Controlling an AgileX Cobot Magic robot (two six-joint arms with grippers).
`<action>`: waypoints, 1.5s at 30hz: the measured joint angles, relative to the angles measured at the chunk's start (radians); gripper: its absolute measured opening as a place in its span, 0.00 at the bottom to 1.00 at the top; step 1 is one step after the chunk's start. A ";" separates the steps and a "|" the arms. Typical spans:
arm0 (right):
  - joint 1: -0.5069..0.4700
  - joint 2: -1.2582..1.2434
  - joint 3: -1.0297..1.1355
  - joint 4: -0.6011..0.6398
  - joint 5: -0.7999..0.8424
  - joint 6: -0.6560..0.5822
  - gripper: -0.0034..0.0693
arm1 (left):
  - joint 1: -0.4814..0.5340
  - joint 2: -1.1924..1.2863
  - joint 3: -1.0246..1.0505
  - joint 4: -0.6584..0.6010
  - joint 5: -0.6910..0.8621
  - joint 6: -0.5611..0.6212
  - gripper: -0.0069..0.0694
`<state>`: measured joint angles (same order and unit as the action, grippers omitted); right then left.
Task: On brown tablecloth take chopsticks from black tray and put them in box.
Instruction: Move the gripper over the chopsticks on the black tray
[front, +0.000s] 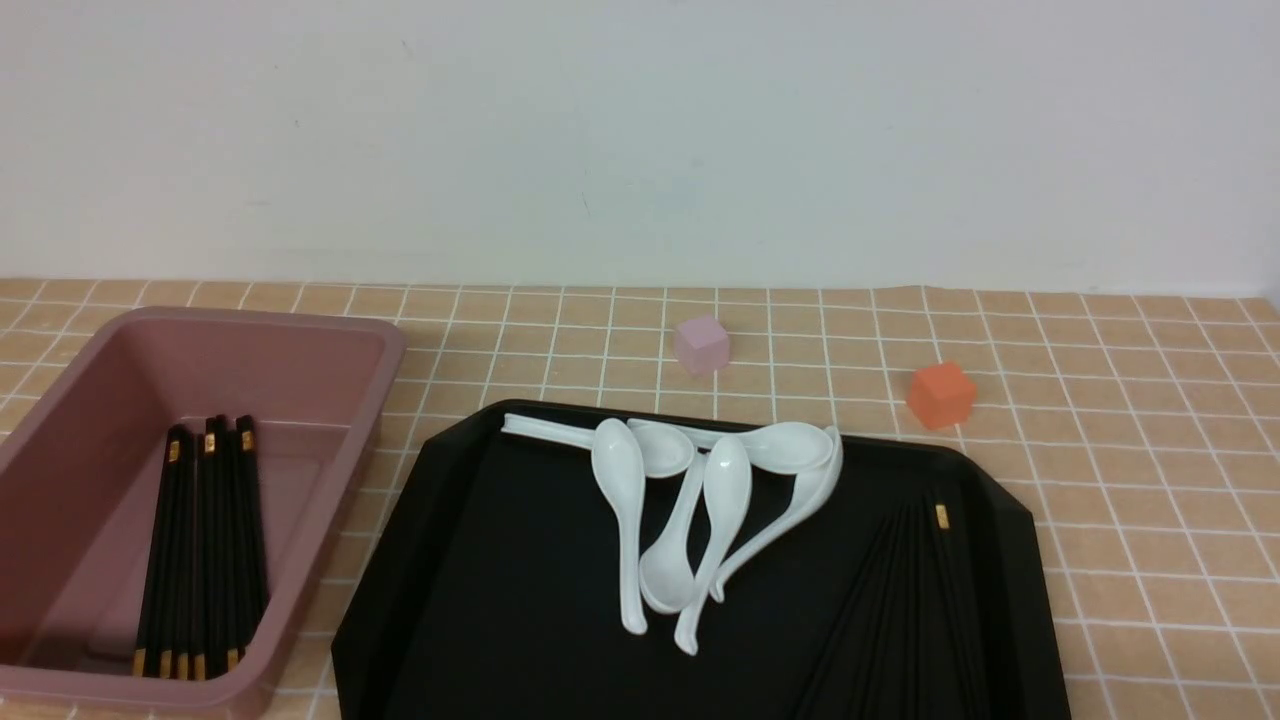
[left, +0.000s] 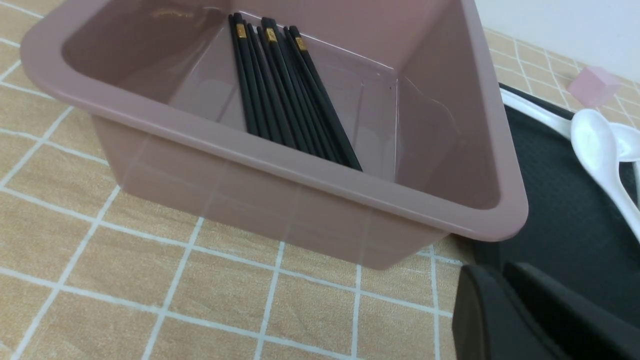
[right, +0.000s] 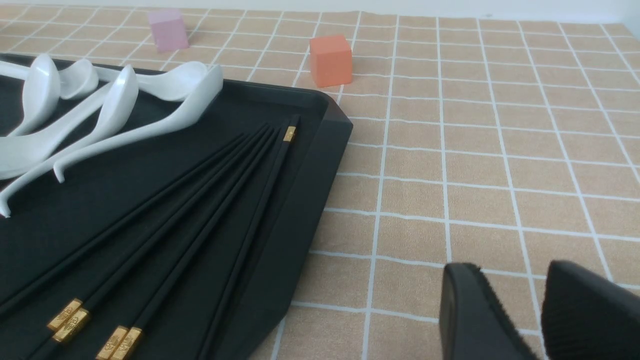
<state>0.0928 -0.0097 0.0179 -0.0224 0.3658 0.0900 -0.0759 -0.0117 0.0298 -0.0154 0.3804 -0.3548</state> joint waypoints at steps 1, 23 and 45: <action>0.000 0.000 0.000 0.000 0.000 0.000 0.38 | 0.000 0.000 0.000 0.000 0.000 0.000 0.17; 0.000 0.000 0.006 0.430 -0.084 0.302 0.38 | 0.000 0.000 0.000 0.003 0.000 0.000 0.17; 0.000 0.484 -0.422 0.302 0.387 0.131 0.04 | 0.000 0.000 0.000 0.003 0.000 0.000 0.17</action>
<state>0.0928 0.4747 -0.4044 0.2792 0.7532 0.2207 -0.0759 -0.0117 0.0298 -0.0127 0.3804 -0.3548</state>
